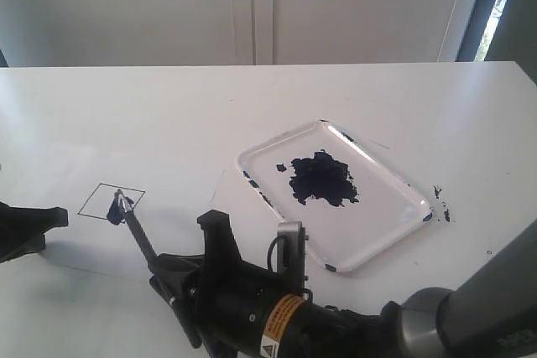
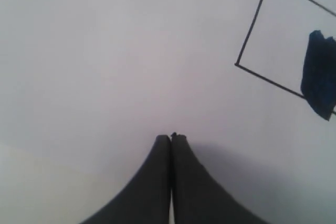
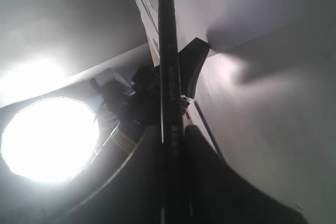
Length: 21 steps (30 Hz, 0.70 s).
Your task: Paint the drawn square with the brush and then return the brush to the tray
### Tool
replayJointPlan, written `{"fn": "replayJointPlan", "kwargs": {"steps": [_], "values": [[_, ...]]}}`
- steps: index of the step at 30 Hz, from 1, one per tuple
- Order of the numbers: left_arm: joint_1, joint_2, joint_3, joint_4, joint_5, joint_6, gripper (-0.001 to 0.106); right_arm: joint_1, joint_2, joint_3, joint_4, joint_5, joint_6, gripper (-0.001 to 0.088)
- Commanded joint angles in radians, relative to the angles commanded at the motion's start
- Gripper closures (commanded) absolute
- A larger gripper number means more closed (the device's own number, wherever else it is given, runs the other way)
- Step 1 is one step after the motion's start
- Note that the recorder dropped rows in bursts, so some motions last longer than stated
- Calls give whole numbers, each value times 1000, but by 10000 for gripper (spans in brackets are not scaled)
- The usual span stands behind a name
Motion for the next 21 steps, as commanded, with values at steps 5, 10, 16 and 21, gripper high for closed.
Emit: {"fn": "replayJointPlan", "kwargs": {"steps": [5,10,16,21], "values": [[0,15,0,1,-8,0,1053,0,0,0,44,104,-10,868],[0,15,0,1,-48,0,1053,-12,0,-27,118,97,-73,868],[0,15,2,4,-75,0,1053,-50,0,-102,87,175,-121,868],[0,15,2,14,-83,-2,1053,-71,0,-164,-9,258,-139,868]]}}
